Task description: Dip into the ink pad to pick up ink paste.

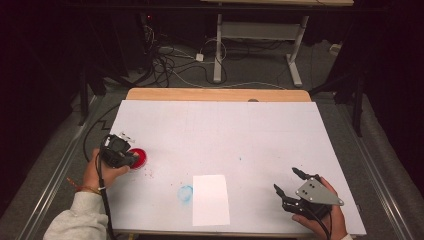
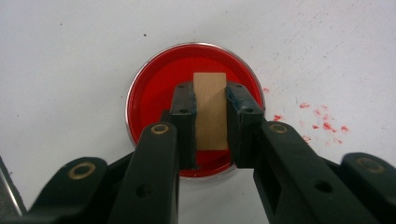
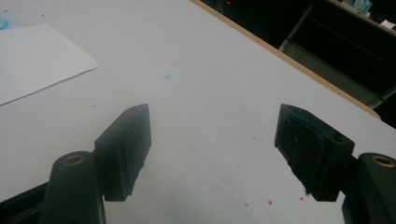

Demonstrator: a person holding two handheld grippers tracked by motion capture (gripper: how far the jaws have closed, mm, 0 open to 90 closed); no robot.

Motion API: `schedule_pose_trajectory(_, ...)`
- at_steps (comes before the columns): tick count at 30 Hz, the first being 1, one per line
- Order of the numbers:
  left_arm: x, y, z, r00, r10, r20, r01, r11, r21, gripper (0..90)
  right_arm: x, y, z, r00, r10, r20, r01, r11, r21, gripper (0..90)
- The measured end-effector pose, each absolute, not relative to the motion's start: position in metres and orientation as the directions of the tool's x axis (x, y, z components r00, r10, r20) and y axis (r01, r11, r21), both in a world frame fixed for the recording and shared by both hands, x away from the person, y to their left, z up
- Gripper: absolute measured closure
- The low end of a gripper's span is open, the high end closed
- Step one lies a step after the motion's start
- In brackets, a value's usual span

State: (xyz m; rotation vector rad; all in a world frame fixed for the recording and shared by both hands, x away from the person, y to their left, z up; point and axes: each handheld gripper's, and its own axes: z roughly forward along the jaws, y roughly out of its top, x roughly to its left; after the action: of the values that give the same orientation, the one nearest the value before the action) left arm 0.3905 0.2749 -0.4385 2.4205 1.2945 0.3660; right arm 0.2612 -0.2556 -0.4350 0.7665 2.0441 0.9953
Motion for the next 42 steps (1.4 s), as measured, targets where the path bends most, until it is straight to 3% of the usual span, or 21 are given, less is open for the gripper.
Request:
schedule_pose_trajectory(11,0.378,0.271,-0.409,0.568,0.821,0.049,0.668,-0.495,0.555,73.5,0.261,-0.256,-0.435,-0.556,0.756,-0.346,0.187,0.519,0.834,27.5)
schedule_pose_trajectory(42,0.361,0.243,-0.39,0.654,0.75,0.096,0.533,-0.547,0.645,73.5,0.264,-0.256,-0.435,-0.554,0.76,-0.339,0.195,0.515,0.835,27.5)
